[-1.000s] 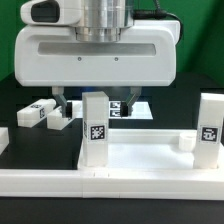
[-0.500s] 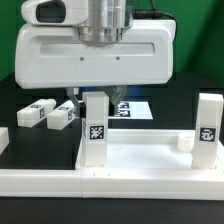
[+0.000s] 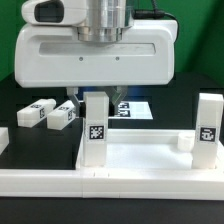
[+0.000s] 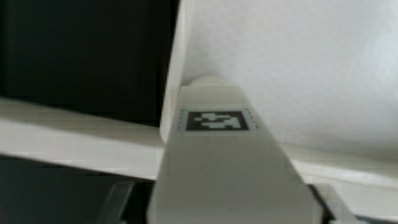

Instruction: Assemble desk

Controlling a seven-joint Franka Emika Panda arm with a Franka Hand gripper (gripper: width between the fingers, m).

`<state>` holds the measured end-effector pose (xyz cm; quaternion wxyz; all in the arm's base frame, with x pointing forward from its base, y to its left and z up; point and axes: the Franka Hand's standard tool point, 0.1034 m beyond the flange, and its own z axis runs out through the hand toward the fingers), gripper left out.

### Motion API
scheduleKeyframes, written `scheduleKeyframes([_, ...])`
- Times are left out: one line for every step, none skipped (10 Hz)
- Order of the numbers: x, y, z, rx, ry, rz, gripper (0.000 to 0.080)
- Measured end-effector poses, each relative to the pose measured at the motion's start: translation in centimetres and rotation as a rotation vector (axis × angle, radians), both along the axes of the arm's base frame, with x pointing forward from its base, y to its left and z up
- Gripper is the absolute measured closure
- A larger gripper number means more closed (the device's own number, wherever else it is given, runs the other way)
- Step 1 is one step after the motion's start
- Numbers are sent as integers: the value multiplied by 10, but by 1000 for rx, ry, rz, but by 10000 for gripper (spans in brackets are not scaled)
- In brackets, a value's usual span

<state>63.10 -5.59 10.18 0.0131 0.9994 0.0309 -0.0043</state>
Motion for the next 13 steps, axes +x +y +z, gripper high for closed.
scheduleKeyframes([0, -1, 0, 11, -2, -96, 511])
scheduleKeyframes([0, -1, 0, 23, -5, -199, 511])
scheduleKeyframes([-1, -1, 0, 33, -7, -288, 509])
scheduleKeyframes([-1, -1, -1, 43, -8, -410, 509])
scheduleKeyframes([-1, -1, -1, 50, -8, -518, 509])
scheduleKeyframes([-1, -1, 0, 49, -8, -633, 509])
scheduleKeyframes([-1, -2, -1, 59, -9, -749, 509])
scheduleKeyframes([-1, -2, -1, 62, -8, -840, 509])
scheduleKeyframes([-1, -2, 0, 62, -7, -899, 509])
scheduleKeyframes([-1, -2, 0, 63, -5, -984, 509])
scheduleKeyframes([0, -1, 0, 63, -4, -1047, 509])
scheduleKeyframes([0, -1, 0, 63, -4, -1113, 509])
scheduleKeyframes([0, -2, 0, 64, -3, -1137, 509])
